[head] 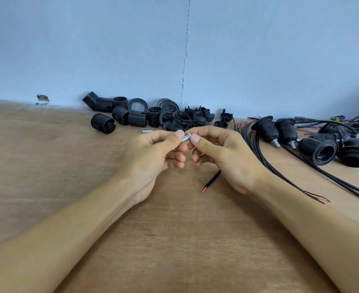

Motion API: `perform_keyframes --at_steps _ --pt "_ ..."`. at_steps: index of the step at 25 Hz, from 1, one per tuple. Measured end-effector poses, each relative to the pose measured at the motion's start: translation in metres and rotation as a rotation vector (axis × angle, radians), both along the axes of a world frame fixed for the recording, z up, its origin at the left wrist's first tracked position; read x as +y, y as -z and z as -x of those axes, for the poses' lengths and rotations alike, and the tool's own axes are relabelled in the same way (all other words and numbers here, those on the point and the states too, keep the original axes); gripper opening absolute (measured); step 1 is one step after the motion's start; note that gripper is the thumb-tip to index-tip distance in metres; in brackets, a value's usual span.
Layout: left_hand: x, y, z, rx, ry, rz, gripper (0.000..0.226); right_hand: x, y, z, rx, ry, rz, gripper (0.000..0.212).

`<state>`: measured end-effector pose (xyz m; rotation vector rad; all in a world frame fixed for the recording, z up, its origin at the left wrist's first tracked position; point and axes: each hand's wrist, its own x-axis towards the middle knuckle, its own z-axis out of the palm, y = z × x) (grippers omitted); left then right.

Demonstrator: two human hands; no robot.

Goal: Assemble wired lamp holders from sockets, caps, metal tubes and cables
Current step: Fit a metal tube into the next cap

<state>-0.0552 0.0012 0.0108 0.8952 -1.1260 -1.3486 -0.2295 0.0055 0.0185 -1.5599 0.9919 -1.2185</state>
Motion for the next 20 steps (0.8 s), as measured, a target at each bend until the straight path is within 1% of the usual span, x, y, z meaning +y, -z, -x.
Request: perform_keyframes --at_steps 3,5,7,10,12,14,16,17,18,20 --pt "-0.0013 -0.0003 0.0 0.026 0.016 -0.049 0.016 0.0001 0.0012 -0.0006 -0.015 0.003 0.021 0.02" --pt "-0.0013 -0.0006 -0.0004 0.043 0.022 -0.063 0.014 -0.0005 0.0019 -0.0008 -0.004 0.015 0.034 0.019" --pt "-0.001 0.0 -0.0008 0.043 0.028 -0.042 0.013 -0.0008 0.0025 -0.0016 0.039 0.035 0.048 0.018" --pt "0.0008 0.0015 -0.0006 0.026 0.033 0.006 0.017 0.0002 0.003 -0.0026 0.136 0.075 0.045 0.024" --pt "0.0014 0.0035 -0.0006 -0.026 0.022 0.055 0.013 0.0019 0.0019 -0.0023 0.235 0.119 0.041 0.032" --pt "0.0018 0.0044 -0.0001 -0.118 0.003 0.111 0.005 0.0028 0.0014 -0.002 0.316 0.158 0.034 0.048" --pt "0.0011 0.0051 -0.0001 -0.157 -0.016 0.135 0.008 0.0028 0.0016 -0.0024 0.393 0.211 0.044 0.063" --pt "0.0002 0.0049 -0.0008 -0.147 -0.025 0.136 0.005 0.003 0.0007 -0.0031 0.4 0.231 0.061 0.063" --pt "0.0001 0.0043 -0.0008 -0.133 -0.031 0.13 0.006 0.0035 -0.0002 -0.003 0.369 0.229 0.08 0.055" --pt "-0.0011 0.005 -0.0022 -0.133 -0.038 0.123 0.022 0.0036 -0.0022 -0.0023 0.279 0.156 0.101 0.025"
